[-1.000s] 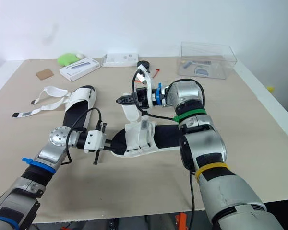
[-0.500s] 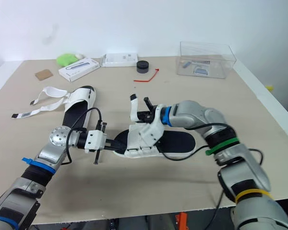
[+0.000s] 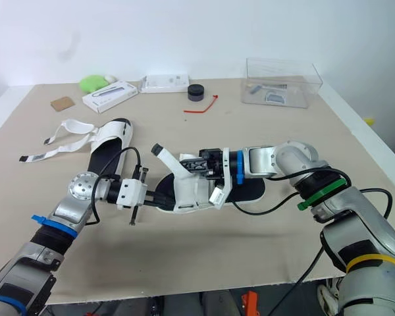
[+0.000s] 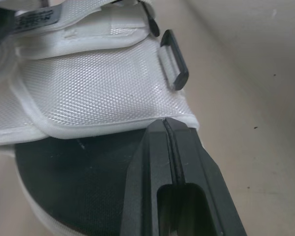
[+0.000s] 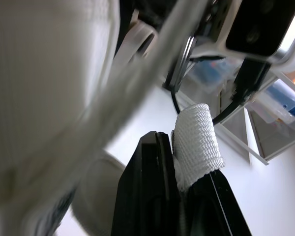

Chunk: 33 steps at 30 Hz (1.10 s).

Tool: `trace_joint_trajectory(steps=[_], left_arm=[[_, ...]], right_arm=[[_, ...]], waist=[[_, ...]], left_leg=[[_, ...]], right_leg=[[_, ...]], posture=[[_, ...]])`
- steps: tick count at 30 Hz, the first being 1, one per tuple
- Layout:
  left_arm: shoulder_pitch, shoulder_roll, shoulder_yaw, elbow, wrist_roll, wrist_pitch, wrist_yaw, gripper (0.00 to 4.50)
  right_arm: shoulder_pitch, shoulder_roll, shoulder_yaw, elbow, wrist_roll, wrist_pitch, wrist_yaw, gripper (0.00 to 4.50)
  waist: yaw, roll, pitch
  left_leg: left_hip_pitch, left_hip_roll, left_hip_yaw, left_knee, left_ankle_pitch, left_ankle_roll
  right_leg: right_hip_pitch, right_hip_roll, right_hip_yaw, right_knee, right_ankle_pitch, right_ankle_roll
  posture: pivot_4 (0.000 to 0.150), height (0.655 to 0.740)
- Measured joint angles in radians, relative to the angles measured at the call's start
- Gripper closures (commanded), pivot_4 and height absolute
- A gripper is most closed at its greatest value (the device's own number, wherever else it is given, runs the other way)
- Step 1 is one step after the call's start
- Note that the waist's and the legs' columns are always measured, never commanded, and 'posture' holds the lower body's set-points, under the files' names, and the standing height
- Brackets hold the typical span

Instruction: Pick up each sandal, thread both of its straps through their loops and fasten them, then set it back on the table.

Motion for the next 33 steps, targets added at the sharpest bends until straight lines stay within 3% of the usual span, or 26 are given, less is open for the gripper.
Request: trace_joint_trajectory(steps=[8, 16, 17, 21, 23, 26, 29, 32, 33], left_arm=[[-0.009, 0.0, -0.001, 0.004, -0.001, 0.011, 0.004, 4.5], [-0.025, 0.0, 0.001, 0.035, -0.001, 0.022, 0.005, 4.5], [-0.027, 0.0, 0.002, 0.043, -0.001, 0.022, 0.005, 4.5], [-0.027, 0.002, 0.003, 0.061, 0.005, 0.021, -0.001, 4.5], [-0.027, 0.002, 0.003, 0.062, 0.005, 0.02, -0.002, 4.5], [-0.028, 0.001, 0.002, 0.068, 0.005, 0.019, -0.003, 4.5], [-0.032, -0.001, 0.0, 0.081, 0.008, 0.009, -0.006, 4.5], [-0.038, 0.001, 0.002, 0.089, 0.011, 0.001, -0.014, 4.5], [-0.04, 0.001, 0.003, 0.091, 0.012, 0.001, -0.014, 4.5]], right_arm=[[-0.034, 0.032, 0.021, 0.181, 0.08, -0.03, 0.015, 4.44], [-0.059, 0.031, 0.045, 0.218, 0.177, -0.136, 0.099, 4.44], [-0.06, 0.031, 0.045, 0.237, 0.225, -0.177, 0.135, 3.64], [-0.062, 0.021, 0.044, 0.262, 0.337, -0.274, 0.239, 2.0], [-0.064, 0.019, 0.043, 0.295, 0.467, -0.355, 0.339, 0.99], [-0.064, 0.006, 0.093, 0.339, 0.74, -0.409, 0.526, 0.99], [-0.003, -0.057, 0.174, 0.252, 1.173, -0.304, 0.846, 0.99], [0.112, -0.112, 0.179, 0.008, 1.644, 0.059, 1.233, 0.99], [0.126, -0.118, 0.169, -0.047, 1.732, 0.157, 1.299, 0.99]], waist=[[-0.001, 0.0, 0.0], [-0.001, 0.0, 0.0], [-0.002, 0.0, 0.0], [-0.002, 0.0, 0.0], [-0.003, 0.0, 0.0], [-0.005, -0.001, 0.0], [-0.005, -0.001, 0.0], [-0.002, -0.001, 0.0], [-0.002, 0.0, 0.0]], left_leg=[[0.0, -0.001, 0.0, -0.001, 0.0, 0.001], [0.0, 0.0, 0.0, -0.002, -0.001, 0.002], [0.001, 0.0, 0.0, -0.002, -0.001, 0.002], [0.001, 0.001, 0.0, -0.002, -0.002, 0.003], [0.002, 0.001, 0.0, -0.002, -0.002, 0.004], [0.005, 0.002, 0.0, -0.002, -0.003, 0.005], [0.01, 0.003, -0.001, -0.002, -0.005, 0.009], [0.01, 0.005, -0.001, -0.002, -0.005, 0.009], [0.011, 0.006, 0.0, -0.001, -0.005, 0.009]], right_leg=[[0.001, 0.0, 0.003, -0.001, 0.002, 0.002], [0.001, 0.001, 0.003, -0.002, 0.001, 0.002], [0.001, 0.002, 0.002, -0.002, 0.002, 0.002], [0.001, 0.002, 0.003, -0.002, 0.003, 0.005], [0.002, 0.002, 0.003, -0.003, 0.003, 0.005], [0.004, 0.003, 0.003, -0.003, 0.003, 0.005], [0.008, 0.003, 0.005, -0.003, 0.003, 0.005], [0.008, 0.004, 0.005, -0.003, 0.003, 0.004], [0.008, 0.004, 0.005, -0.003, 0.004, 0.003]], posture=[[0.15, 0.74], [0.15, 0.74], [0.15, 0.74], [0.15, 0.74], [0.15, 0.74], [0.15, 0.74], [0.15, 0.74], [0.15, 0.74], [0.15, 0.74]])
